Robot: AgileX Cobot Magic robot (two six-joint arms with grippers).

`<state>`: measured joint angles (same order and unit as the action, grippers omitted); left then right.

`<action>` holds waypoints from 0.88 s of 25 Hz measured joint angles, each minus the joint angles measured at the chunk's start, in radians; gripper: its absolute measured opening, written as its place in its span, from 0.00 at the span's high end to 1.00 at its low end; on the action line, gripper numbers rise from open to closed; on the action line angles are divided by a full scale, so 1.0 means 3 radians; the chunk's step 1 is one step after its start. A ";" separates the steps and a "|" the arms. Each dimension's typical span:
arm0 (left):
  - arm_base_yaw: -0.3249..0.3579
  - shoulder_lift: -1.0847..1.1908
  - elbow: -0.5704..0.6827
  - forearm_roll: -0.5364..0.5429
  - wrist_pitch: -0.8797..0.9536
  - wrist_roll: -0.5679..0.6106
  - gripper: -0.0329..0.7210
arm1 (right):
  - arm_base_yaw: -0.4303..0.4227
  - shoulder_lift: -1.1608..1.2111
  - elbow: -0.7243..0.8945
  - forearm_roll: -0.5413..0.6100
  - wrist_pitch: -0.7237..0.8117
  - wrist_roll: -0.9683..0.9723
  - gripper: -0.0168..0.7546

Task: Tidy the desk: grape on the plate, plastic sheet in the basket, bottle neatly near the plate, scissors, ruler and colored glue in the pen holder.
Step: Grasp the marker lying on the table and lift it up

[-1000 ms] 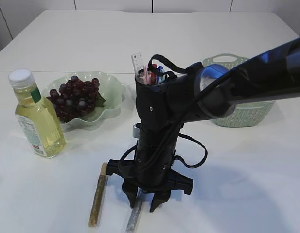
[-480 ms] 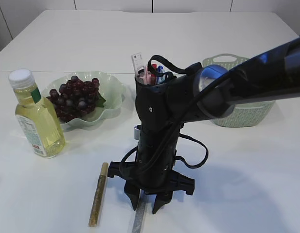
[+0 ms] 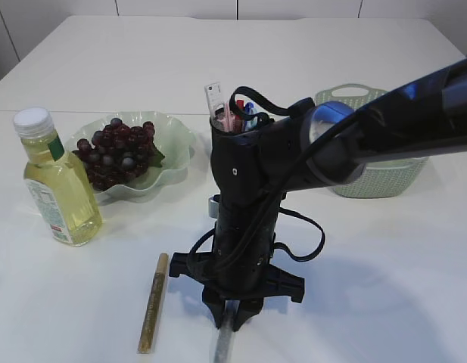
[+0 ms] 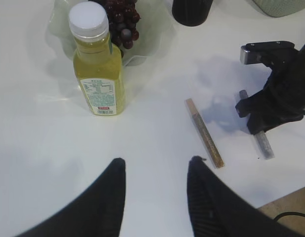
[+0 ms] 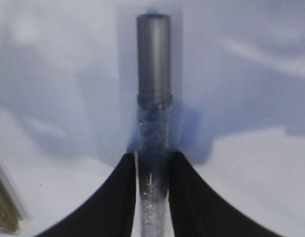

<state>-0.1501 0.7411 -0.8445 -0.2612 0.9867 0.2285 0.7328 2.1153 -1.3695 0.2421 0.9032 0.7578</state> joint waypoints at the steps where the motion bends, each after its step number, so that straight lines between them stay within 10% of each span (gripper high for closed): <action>1: 0.0000 0.0000 0.0000 0.0000 0.0000 0.0000 0.55 | 0.0000 0.0000 0.0000 0.0000 0.0000 0.0006 0.73; 22: 0.0000 0.0000 0.0000 0.0006 0.0043 0.0000 0.55 | 0.0000 0.0000 -0.0005 -0.0160 0.0352 -0.0869 0.84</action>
<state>-0.1501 0.7411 -0.8445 -0.2595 0.9997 0.2285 0.7328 2.1153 -1.3709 0.1940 1.0089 0.4971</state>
